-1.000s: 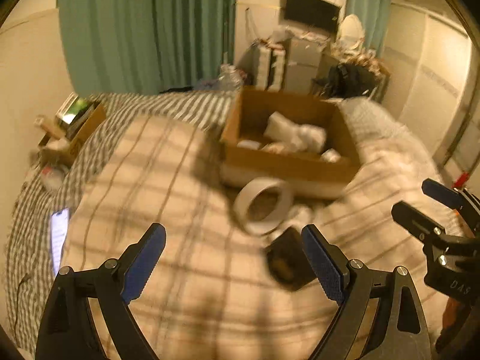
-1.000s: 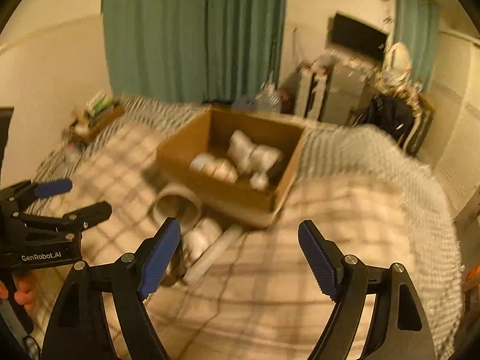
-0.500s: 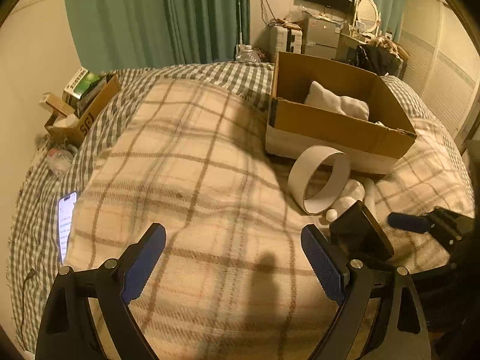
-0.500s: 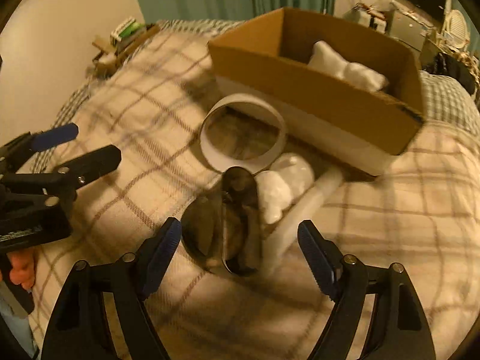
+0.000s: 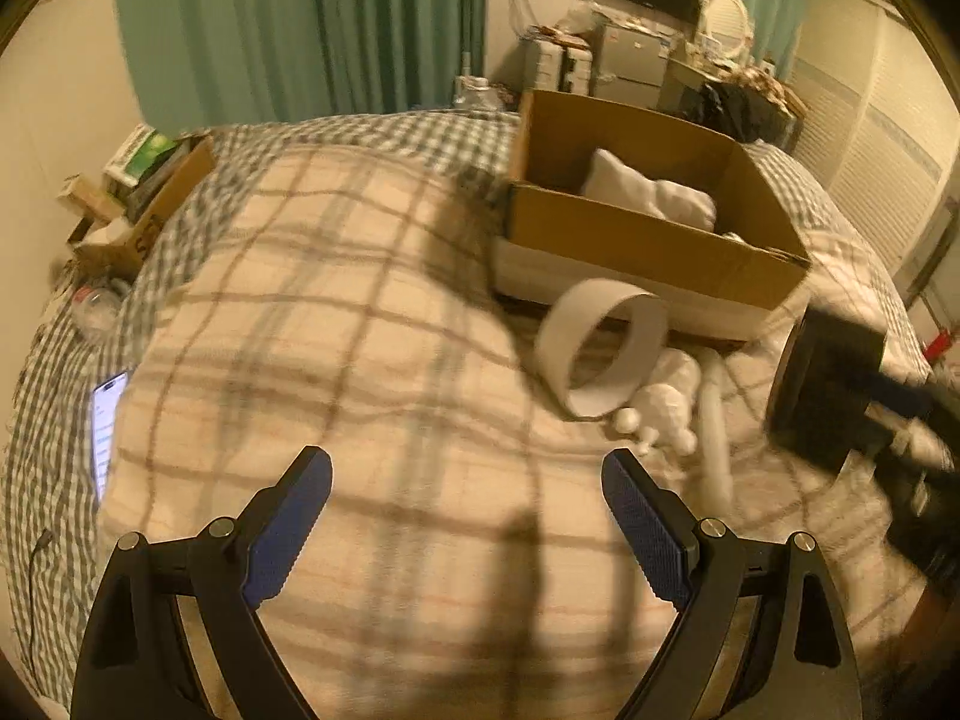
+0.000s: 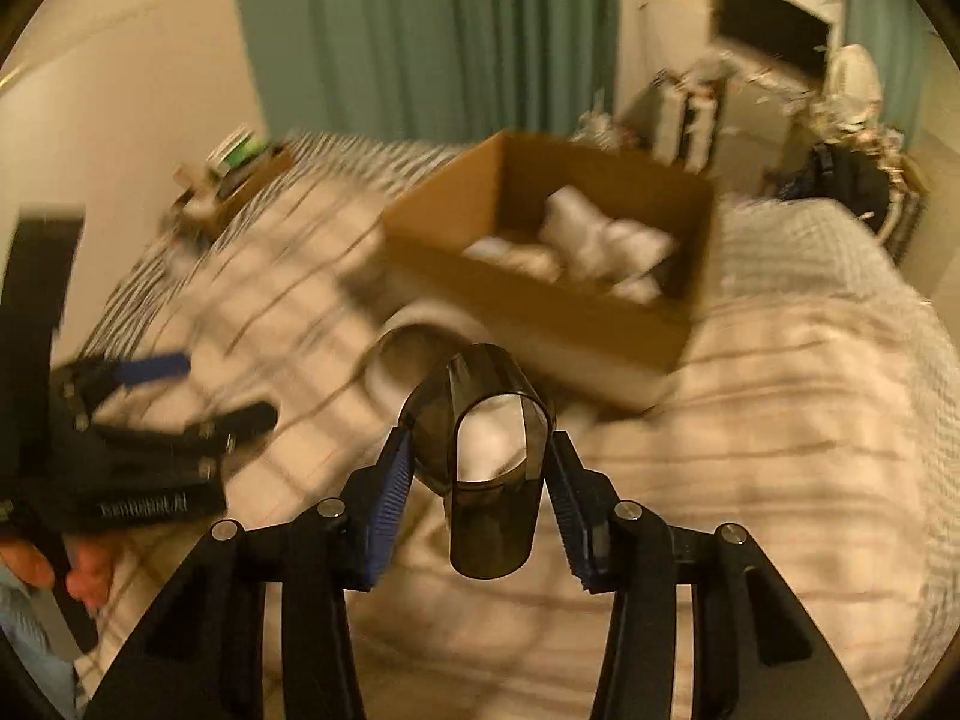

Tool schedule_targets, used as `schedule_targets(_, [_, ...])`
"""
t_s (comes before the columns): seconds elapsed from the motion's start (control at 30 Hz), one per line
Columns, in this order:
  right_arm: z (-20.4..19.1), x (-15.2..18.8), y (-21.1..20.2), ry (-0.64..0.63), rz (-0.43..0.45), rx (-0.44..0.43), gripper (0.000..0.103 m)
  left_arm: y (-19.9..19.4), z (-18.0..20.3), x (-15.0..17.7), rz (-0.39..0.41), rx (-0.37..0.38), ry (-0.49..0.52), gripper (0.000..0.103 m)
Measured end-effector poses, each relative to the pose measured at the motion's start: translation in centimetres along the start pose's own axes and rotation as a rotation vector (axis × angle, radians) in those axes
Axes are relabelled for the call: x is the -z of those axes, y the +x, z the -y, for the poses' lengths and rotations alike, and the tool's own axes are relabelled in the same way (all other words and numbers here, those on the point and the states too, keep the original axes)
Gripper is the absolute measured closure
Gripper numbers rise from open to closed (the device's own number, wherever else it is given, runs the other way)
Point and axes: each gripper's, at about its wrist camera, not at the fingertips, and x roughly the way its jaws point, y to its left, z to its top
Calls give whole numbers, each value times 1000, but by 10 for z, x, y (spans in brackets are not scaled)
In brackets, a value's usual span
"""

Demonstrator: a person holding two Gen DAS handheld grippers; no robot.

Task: Organize objects
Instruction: 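Grasp the white cardboard ring with the left tool while the right tool holds the cup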

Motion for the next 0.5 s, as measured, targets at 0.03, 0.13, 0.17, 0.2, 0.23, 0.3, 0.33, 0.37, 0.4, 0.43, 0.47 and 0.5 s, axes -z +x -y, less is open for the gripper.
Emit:
schedule_targets(0.03, [8,-4,-4,7,9,19,59,1,6,-3,-3,12,14,9])
schedule_targets(0.13, [22,-14,-6,4,23,71,60,11,23,-18,-29,56,38,9])
schedule_targets(0.17, [28,-16,-8,2,28,88,60,13,28,-22,-27,58,38,9])
schedule_targets(0.2, [33,-19,-7,1,28,100,60,16,33,-28,-24,53,42,9])
schedule_targets(0.23, [40,-21,-6,1,26,113,60,21,39,-34,-20,43,53,9])
schedule_targets(0.3, [47,-19,-1,6,25,129,60,32,49,-42,-17,21,79,9])
schedule_targets(0.33, [51,-16,2,11,19,142,60,40,54,-45,-21,4,95,9])
schedule_targets(0.37, [53,-14,5,11,15,154,60,44,56,-47,-26,-8,99,9])
schedule_targets(0.4, [53,-10,8,8,9,161,60,50,57,-48,-30,-21,99,9])
schedule_targets(0.43, [54,-6,12,7,0,158,60,56,57,-49,-33,-28,97,9])
schedule_targets(0.47, [54,-3,17,9,-9,150,61,62,57,-49,-37,-36,97,9])
schedule_targets(0.5, [54,0,21,9,-18,142,61,66,56,-49,-41,-46,97,9])
